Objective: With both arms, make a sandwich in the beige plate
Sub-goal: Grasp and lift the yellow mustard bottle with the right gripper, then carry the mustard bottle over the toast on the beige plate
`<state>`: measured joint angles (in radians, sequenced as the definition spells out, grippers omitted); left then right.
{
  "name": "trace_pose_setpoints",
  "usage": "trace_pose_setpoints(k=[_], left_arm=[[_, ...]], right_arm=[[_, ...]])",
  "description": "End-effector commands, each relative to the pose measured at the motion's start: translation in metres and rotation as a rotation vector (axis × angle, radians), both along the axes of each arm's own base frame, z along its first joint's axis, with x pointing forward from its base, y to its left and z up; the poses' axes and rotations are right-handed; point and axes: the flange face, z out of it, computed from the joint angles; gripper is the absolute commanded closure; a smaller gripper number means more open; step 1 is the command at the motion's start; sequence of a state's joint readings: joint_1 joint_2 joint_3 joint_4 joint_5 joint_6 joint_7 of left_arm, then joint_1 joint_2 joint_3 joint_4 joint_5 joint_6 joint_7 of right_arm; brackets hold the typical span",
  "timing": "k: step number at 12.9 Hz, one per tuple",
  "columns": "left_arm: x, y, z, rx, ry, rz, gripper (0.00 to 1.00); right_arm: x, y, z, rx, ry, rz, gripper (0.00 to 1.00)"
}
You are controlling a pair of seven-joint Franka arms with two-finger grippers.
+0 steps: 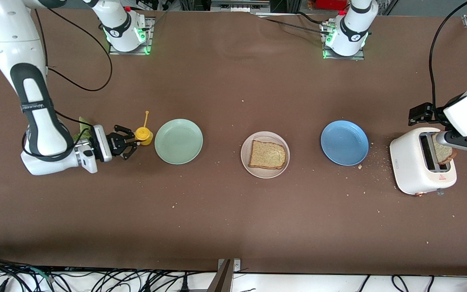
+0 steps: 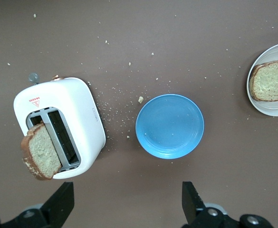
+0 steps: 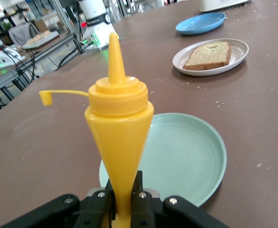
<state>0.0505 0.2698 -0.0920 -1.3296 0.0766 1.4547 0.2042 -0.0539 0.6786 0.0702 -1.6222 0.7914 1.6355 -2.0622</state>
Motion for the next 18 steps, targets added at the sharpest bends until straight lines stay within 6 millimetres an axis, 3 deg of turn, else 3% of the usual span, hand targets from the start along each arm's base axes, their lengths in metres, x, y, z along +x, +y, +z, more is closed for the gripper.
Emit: trace_pose_setpoints(k=[1, 6, 8, 12, 16, 18], left_arm=[[-0.005, -0.001, 0.003, -0.010, 0.003, 0.005, 0.00], [-0.005, -0.001, 0.003, -0.010, 0.003, 0.005, 0.00], [-0.005, -0.001, 0.003, -0.010, 0.003, 0.005, 0.00], [-0.005, -0.001, 0.003, -0.010, 0.003, 0.005, 0.00], [-0.005, -0.001, 0.003, -0.010, 0.003, 0.005, 0.00], [-0.005, -0.001, 0.003, -0.010, 0.003, 0.004, 0.00]], right_arm=[[0.007, 0.041, 0.046, -0.120, -0.034, 0.003, 1.00], [0.022, 0.153, 0.114, -0.387, -0.150, 0.019, 1.00], [0.014, 0.209, 0.129, -0.489, -0.194, -0.027, 1.00], [-0.004, 0.290, 0.130, -0.681, -0.335, -0.150, 1.00], [-0.049, 0.371, 0.123, -0.914, -0.549, -0.212, 1.00], [-0.075, 0.407, 0.100, -1.019, -0.665, -0.198, 1.00]])
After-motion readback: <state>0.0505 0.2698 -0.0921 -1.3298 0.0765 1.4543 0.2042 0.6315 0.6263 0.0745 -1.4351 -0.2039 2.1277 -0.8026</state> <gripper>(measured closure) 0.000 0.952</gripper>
